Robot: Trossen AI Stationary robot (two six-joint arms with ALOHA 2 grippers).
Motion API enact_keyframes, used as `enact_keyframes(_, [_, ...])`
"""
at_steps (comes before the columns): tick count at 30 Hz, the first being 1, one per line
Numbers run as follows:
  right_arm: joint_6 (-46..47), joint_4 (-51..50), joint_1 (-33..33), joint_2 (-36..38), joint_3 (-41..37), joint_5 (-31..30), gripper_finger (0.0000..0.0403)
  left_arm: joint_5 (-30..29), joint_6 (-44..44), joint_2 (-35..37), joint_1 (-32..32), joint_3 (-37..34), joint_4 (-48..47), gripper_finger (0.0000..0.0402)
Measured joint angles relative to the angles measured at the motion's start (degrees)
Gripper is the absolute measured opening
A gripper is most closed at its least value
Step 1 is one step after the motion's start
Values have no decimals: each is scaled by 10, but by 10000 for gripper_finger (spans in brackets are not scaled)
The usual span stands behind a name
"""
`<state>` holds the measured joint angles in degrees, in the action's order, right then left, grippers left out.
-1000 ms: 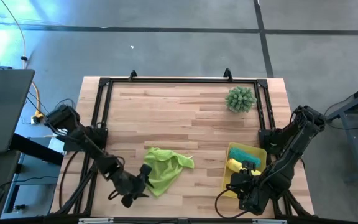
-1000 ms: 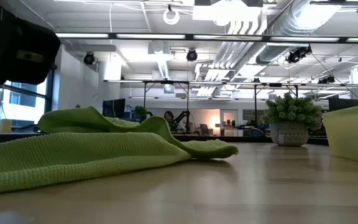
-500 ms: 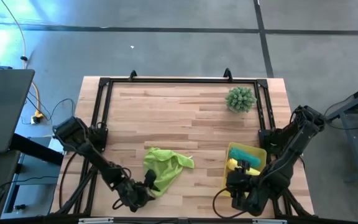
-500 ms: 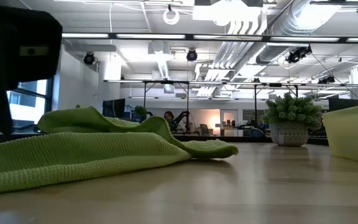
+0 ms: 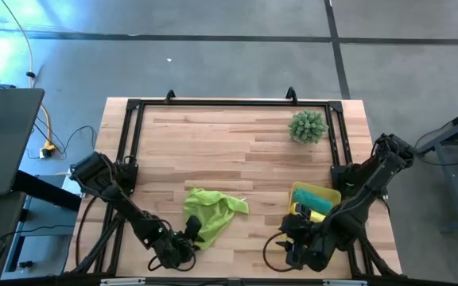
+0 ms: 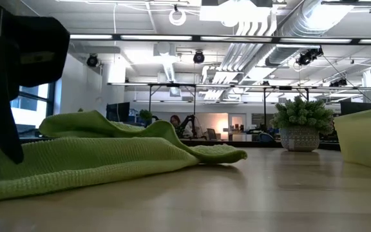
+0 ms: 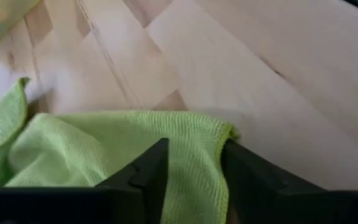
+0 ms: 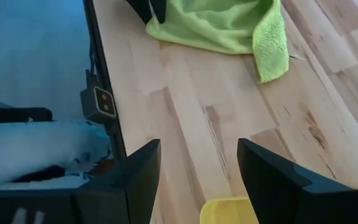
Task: Roll microfiber towels into tight, uniform cylinder then place into a basket
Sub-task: Fold the green microfiber cloth
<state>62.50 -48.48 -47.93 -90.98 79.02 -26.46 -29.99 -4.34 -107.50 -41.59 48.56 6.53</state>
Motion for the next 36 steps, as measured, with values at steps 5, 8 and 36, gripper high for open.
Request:
enact_keyframes(5, [0,-1,12,0,0,0,203,11,47,0,9,1,-18,80])
enact_keyframes(8, [0,-1,20,0,0,0,203,23,69,0,10,1,-21,46])
enact_keyframes(36, [-376,264,74,-1,-135,-231,203,-114,126,253,111,140,-255,0])
